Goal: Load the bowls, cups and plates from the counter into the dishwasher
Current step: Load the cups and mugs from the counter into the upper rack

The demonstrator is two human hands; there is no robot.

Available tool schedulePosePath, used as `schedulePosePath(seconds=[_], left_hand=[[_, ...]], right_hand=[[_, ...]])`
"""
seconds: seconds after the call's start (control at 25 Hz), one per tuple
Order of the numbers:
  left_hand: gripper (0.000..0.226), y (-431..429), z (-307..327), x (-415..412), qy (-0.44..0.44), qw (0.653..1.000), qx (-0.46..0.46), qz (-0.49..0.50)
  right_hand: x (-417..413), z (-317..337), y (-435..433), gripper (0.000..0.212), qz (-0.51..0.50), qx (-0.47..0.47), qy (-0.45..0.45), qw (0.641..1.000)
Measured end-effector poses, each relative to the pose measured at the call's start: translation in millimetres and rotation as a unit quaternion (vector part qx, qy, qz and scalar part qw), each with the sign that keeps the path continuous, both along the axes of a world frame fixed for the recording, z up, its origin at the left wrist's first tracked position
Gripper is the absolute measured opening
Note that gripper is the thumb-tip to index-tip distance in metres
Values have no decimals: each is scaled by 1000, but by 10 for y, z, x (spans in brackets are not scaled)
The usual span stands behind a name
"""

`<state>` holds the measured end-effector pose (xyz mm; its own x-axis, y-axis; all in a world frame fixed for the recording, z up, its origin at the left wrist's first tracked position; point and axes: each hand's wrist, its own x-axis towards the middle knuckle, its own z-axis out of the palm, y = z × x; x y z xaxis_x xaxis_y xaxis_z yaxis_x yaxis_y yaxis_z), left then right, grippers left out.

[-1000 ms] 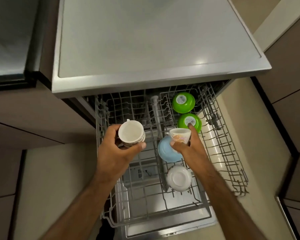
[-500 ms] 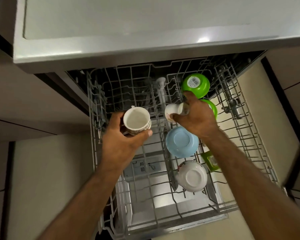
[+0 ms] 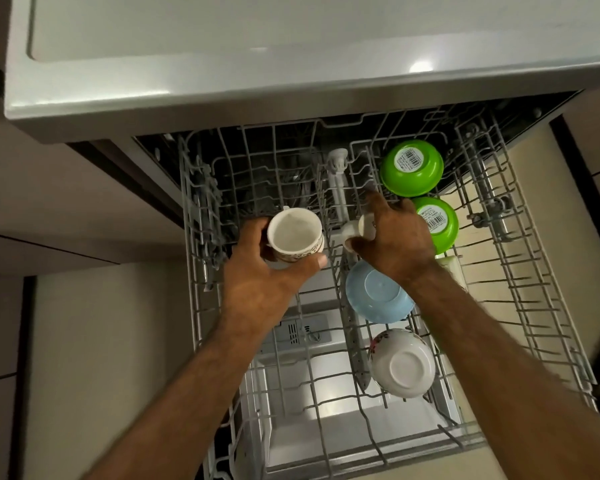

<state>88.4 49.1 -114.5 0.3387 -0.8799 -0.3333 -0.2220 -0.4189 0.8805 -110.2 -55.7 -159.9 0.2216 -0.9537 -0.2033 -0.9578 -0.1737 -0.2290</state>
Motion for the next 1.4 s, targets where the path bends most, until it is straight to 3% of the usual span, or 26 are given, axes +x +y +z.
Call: schedulePosePath(seconds=[0.16,0.28,0.36,0.44,0.48,0.56,0.68,0.76,0.8,0.92,1.08,1.24,1.4], left_hand=[[69,-129,-59,-27,55,998,13,15],[78,-266,-115,-85,109,993,41,29],[72,-334,-149,-135,167,984,47,33],[54,-386,-123,-193,230,971,46,33],[45,-409,-108,-223,256,965,44,30],[33,-441,-85,-273,299,953,45,34],[24,-474,-86,-316,337,938,60,54],[33,-497,-118,-327,331,940,58,58],[48,-508,-138,-324,322,943,54,62],[93,-529,-178,-270,286,954,49,80],[96,-494,-170,-178,259,960,46,93],[88,-453,-137,-143,235,967,45,92],[87,-456,-126,-107,212,972,33,93]], right_hand=[[-49,-52,47,94,-9,-22,-43,999],[-56,1,131,82,-47,-63,-188,979],[-11,79,235,80,-85,16,-388,918],[65,153,363,80,-123,124,-582,794],[97,172,409,78,-136,155,-636,743],[135,197,439,76,-161,171,-674,700],[152,225,380,79,-209,157,-684,681],[139,250,288,79,-224,132,-669,696],[115,255,215,76,-231,109,-644,721],[47,262,-83,73,-231,22,-497,836],[131,238,-422,68,-154,-38,-289,944],[252,38,-579,71,-90,-34,-173,980],[268,-119,-624,66,-87,-54,-158,982]])
